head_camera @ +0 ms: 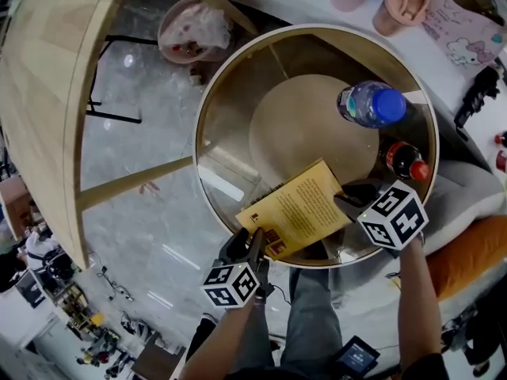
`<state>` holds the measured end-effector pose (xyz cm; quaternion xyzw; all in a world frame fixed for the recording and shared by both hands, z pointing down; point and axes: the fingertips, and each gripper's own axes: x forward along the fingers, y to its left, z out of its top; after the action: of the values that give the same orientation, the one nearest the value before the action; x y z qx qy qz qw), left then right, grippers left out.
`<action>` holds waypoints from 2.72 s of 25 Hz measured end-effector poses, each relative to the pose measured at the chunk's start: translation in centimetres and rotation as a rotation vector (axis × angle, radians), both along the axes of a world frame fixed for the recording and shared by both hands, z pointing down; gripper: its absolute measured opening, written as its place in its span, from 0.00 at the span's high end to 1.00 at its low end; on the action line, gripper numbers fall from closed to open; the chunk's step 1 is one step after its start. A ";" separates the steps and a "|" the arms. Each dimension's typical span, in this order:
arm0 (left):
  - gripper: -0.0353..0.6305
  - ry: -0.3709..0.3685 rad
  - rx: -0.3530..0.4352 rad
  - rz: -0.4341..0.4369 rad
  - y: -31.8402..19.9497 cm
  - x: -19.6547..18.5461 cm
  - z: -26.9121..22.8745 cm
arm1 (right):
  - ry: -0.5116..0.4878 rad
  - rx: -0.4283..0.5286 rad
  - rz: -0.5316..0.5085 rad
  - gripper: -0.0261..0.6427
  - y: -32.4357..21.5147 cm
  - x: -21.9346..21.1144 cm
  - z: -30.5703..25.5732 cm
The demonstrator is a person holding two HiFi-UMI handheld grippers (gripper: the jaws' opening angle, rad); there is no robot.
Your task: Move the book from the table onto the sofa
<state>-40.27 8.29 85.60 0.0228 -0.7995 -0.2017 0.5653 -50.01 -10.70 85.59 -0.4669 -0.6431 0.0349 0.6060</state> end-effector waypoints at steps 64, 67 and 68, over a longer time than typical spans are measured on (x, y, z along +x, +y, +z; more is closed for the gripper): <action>0.82 -0.703 0.695 1.148 -13.8 10.1 -49.7 | -0.854 0.426 1.353 0.89 -6.8 38.8 -53.3; 0.83 -0.693 0.742 1.219 -17.2 13.5 -50.0 | -0.856 0.484 1.427 0.88 -8.7 43.1 -53.5; 0.83 -0.690 0.754 1.245 -18.3 14.5 -50.1 | -0.856 0.500 1.449 0.88 -9.2 44.5 -53.6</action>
<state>-25.73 -10.00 35.47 0.7145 -0.6478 -0.0875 0.2496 -5.55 -19.94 31.98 0.2299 -0.9423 0.0910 0.2258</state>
